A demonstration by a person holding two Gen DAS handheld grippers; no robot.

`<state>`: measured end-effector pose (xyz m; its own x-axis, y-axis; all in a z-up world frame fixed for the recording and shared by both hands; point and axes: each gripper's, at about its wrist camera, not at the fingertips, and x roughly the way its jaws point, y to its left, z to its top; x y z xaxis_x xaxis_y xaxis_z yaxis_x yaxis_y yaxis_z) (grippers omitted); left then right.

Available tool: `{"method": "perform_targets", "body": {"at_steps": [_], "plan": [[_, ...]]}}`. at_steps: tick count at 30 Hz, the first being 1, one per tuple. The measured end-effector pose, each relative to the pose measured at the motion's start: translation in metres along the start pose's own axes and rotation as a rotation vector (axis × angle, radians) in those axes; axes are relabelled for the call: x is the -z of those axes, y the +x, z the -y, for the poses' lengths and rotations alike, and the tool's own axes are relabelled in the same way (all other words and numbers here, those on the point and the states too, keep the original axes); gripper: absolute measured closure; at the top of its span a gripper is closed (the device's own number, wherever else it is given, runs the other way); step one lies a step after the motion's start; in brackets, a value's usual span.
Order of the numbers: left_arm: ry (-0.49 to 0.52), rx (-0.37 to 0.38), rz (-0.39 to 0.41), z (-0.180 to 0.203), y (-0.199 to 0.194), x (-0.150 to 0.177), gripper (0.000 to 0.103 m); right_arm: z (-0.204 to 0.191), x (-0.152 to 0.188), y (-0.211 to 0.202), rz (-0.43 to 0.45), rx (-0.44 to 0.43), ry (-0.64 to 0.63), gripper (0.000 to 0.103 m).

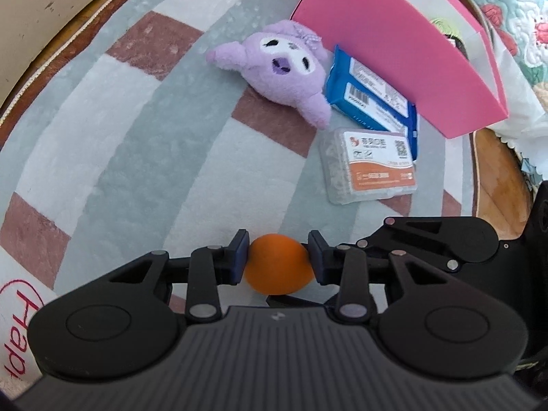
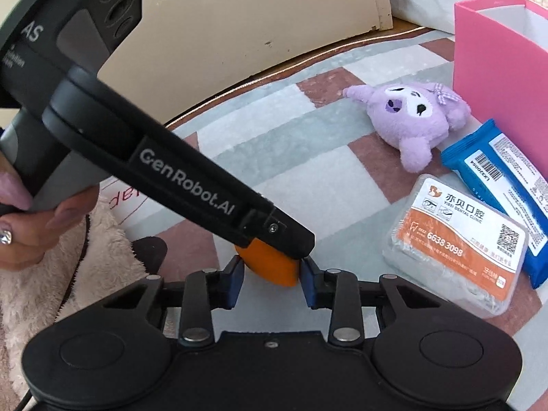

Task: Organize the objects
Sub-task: 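Close the left gripper on the orange sponge and lift it, then carry the sponge into the pink box and open the left gripper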

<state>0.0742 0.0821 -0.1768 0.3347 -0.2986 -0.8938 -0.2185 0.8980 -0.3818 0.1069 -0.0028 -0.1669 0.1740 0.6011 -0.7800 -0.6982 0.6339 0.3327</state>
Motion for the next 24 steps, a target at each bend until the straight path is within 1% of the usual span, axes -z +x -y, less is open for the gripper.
{"method": "perform_targets", "body": {"at_steps": [2, 8, 14, 18, 24], "plan": [[-0.002, 0.014, 0.014, -0.002, -0.007, 0.0, 0.067, 0.0, 0.0, -0.006, 0.008, -0.001, 0.0, 0.064], [0.007, 0.045, 0.04, 0.011, -0.026, 0.003, 0.067, -0.003, -0.005, -0.029, 0.017, -0.009, -0.016, 0.064], [0.042, 0.048, 0.048, 0.031, -0.049, 0.007, 0.067, -0.015, -0.009, -0.049, 0.017, 0.002, -0.087, 0.064], [0.074, 0.05, 0.065, 0.046, -0.066, 0.007, 0.067, -0.022, -0.013, -0.065, 0.034, 0.017, -0.12, 0.064], [0.116, 0.041, 0.079, 0.07, -0.093, 0.003, 0.067, -0.026, -0.02, -0.094, 0.065, 0.017, -0.123, 0.064]]}}
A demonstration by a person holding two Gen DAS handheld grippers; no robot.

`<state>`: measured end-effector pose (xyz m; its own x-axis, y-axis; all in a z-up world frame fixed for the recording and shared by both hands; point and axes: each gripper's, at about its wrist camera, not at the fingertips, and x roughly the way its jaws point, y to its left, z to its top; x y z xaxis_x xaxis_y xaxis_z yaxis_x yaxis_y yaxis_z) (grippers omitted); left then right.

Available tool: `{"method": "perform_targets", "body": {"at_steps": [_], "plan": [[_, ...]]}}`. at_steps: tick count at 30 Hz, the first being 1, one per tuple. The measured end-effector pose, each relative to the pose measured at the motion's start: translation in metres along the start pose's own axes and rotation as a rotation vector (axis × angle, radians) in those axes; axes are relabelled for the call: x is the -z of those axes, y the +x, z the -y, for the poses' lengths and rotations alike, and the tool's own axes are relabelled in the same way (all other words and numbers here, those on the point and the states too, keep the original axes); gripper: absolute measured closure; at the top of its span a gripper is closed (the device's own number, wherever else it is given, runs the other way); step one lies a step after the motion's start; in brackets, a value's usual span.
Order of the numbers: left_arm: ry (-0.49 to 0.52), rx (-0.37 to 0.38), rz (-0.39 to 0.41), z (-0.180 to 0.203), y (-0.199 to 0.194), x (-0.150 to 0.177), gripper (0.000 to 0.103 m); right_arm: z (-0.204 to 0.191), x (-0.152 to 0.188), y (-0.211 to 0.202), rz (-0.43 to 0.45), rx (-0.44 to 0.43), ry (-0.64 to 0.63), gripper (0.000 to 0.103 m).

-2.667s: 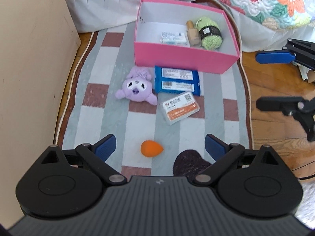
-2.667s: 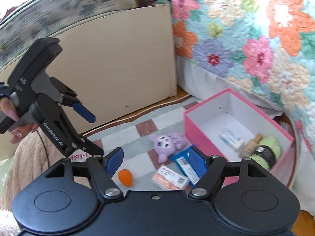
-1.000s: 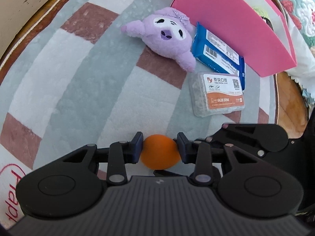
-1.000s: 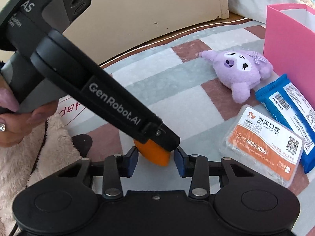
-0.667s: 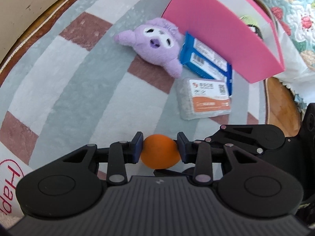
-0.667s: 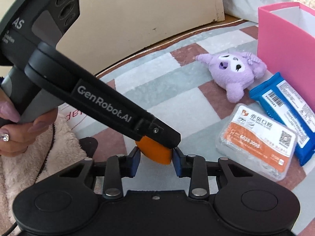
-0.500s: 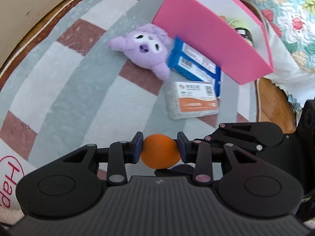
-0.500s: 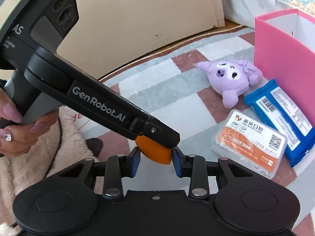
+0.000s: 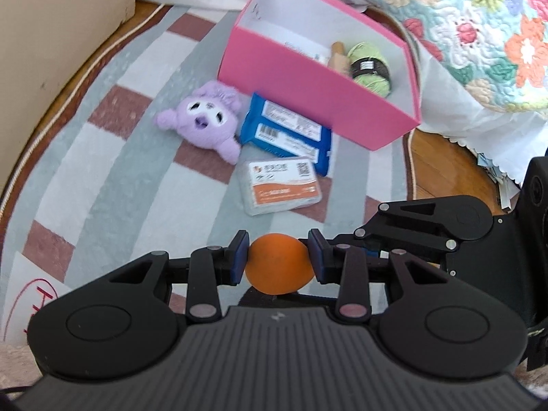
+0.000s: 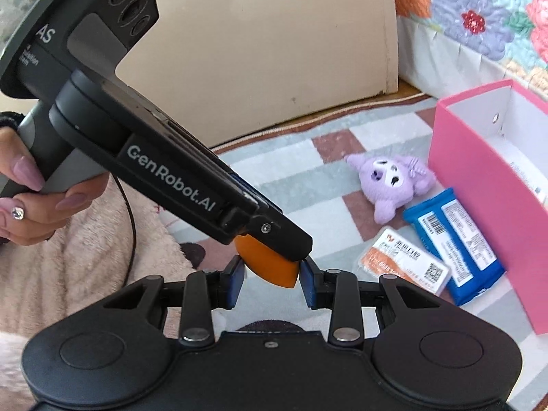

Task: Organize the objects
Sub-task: 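Carry the sponge into the pink box and open the left gripper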

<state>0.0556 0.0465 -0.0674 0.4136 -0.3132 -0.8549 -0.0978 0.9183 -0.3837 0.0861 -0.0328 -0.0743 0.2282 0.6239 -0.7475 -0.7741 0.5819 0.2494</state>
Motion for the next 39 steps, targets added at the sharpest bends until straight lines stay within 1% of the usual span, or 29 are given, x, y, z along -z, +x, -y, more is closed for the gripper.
{"method": "perform_targets", "body": {"at_steps": [5, 10, 14, 17, 23, 25, 31, 36, 39], "plan": [[0.04, -0.011, 0.017, 0.021, -0.017, -0.008, 0.067, -0.001, -0.009, -0.022, 0.018, 0.015, 0.021, 0.064], [0.052, -0.003, 0.039, 0.037, -0.031, -0.017, 0.067, 0.002, -0.018, -0.042, 0.027, 0.028, 0.044, 0.064], [0.046, 0.029, 0.06, 0.047, -0.042, -0.025, 0.067, 0.003, -0.027, -0.059, 0.033, 0.039, 0.039, 0.064], [0.051, 0.054, 0.074, 0.052, -0.049, -0.032, 0.067, 0.006, -0.034, -0.068, 0.033, 0.045, 0.012, 0.064], [0.048, 0.114, 0.083, 0.065, -0.058, -0.048, 0.067, 0.009, -0.041, -0.089, 0.047, 0.067, -0.03, 0.064], [0.053, 0.122, 0.086, 0.071, -0.06, -0.054, 0.067, 0.012, -0.044, -0.095, 0.05, 0.075, -0.045, 0.064], [0.066, 0.124, 0.084, 0.089, -0.06, -0.081, 0.067, 0.032, -0.057, -0.111, 0.071, 0.083, -0.029, 0.064], [0.094, 0.122, 0.081, 0.101, -0.058, -0.111, 0.067, 0.049, -0.07, -0.118, 0.09, 0.12, 0.003, 0.064], [0.114, 0.136, 0.081, 0.103, -0.056, -0.133, 0.067, 0.062, -0.083, -0.121, 0.092, 0.144, 0.04, 0.064]]}}
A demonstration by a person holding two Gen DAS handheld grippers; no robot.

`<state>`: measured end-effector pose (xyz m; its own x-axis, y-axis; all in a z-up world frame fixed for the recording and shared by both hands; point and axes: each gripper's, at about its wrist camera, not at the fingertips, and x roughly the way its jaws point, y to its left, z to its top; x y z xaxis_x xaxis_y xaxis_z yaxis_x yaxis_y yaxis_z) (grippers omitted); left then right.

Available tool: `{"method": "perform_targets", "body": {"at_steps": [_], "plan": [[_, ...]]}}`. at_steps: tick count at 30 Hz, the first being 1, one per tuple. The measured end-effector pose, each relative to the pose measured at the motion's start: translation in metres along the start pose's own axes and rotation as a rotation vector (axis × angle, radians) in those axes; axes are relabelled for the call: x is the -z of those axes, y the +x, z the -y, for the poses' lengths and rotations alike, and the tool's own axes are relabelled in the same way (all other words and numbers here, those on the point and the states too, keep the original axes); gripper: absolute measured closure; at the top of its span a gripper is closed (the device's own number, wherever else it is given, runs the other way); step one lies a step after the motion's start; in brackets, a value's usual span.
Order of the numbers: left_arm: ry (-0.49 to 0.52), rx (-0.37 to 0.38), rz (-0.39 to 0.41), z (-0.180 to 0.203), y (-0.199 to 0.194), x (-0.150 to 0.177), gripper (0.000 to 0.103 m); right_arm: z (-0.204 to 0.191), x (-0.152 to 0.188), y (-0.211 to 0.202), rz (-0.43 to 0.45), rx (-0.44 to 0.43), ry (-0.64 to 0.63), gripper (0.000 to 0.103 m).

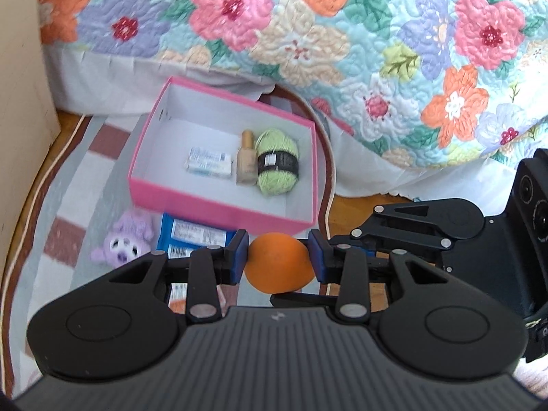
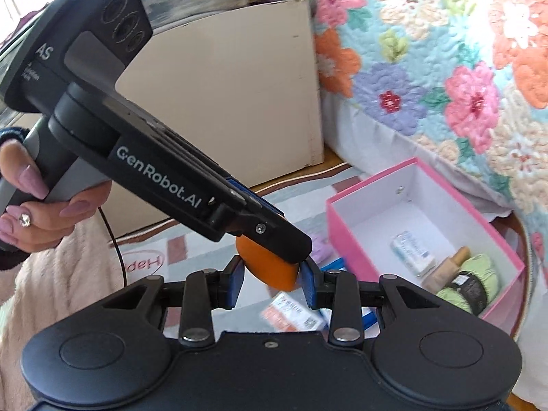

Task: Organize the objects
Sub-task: 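Carry the sponge into the pink box and open the left gripper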

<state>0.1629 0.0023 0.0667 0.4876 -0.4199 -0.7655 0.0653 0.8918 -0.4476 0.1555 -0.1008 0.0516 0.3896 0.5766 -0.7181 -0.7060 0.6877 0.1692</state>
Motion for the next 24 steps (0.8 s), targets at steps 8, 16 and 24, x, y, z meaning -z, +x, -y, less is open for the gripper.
{"method": "perform_targets", "body": {"at_steps": [8, 16, 24], "plan": [[0.031, 0.012, -0.026, -0.008, 0.012, -0.055, 0.067, 0.022, -0.037, 0.012, -0.019, 0.103, 0.063, 0.064], [0.043, 0.017, -0.008, -0.033, 0.07, -0.088, 0.066, 0.073, -0.038, 0.048, 0.036, 0.154, 0.177, 0.064], [-0.042, 0.091, -0.033, -0.074, 0.159, -0.111, 0.066, 0.126, -0.028, 0.098, -0.007, 0.225, 0.223, 0.064]]}}
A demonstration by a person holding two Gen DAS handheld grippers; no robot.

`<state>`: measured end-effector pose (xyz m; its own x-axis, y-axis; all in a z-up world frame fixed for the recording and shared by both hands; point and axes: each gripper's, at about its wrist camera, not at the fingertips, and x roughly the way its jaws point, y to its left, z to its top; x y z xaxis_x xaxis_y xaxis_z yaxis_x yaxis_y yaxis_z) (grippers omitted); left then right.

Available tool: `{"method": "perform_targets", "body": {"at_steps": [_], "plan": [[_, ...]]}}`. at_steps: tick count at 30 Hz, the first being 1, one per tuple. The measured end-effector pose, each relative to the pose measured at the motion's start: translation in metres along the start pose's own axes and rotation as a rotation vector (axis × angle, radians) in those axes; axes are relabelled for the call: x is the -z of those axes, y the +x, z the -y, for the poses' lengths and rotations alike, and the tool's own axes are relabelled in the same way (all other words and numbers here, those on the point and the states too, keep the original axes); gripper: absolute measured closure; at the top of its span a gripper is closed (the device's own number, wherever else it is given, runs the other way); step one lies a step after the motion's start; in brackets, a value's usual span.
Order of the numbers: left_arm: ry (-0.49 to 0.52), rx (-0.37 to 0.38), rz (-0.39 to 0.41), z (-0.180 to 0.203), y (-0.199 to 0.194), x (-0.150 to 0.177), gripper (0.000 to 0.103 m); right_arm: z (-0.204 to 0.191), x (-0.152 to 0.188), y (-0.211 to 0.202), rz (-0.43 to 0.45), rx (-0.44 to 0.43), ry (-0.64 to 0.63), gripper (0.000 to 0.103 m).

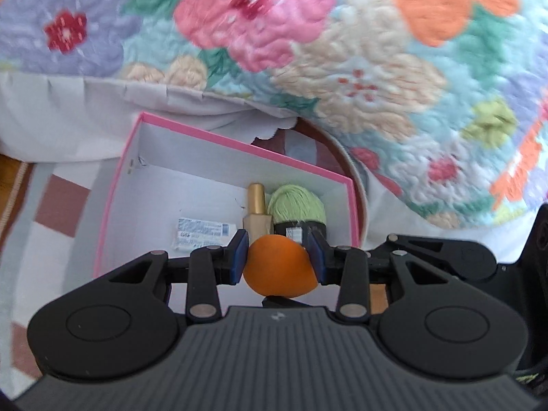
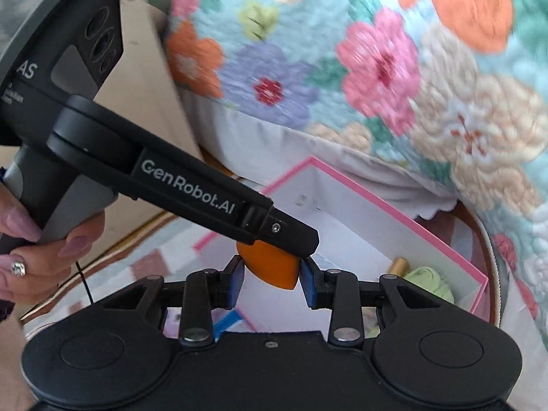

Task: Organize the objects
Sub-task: 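Carry the sponge into the pink box and open the left gripper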

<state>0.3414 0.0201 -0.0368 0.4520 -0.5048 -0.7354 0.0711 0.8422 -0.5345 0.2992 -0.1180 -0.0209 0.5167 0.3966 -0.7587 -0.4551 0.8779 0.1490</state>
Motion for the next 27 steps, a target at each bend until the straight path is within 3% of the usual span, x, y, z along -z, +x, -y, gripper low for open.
{"method": "perform_targets", "body": {"at_steps": [10, 22, 24, 27], "plan": [[-0.079, -0.07, -0.04, -0.044, 0.092, -0.022, 0.066, 0.054, 0.0, 0.087, -0.065, 0.012, 0.232, 0.064], [-0.12, -0.096, -0.096, -0.061, 0.144, -0.034, 0.061, 0.075, -0.004, 0.138, -0.178, 0.096, 0.223, 0.063], [-0.119, -0.114, -0.112, -0.061, 0.15, -0.035, 0.058, 0.072, -0.004, 0.141, -0.191, 0.128, 0.19, 0.055], [-0.097, -0.148, -0.117, -0.059, 0.154, -0.032, 0.057, 0.067, -0.003, 0.14, -0.187, 0.197, 0.141, 0.051]]}}
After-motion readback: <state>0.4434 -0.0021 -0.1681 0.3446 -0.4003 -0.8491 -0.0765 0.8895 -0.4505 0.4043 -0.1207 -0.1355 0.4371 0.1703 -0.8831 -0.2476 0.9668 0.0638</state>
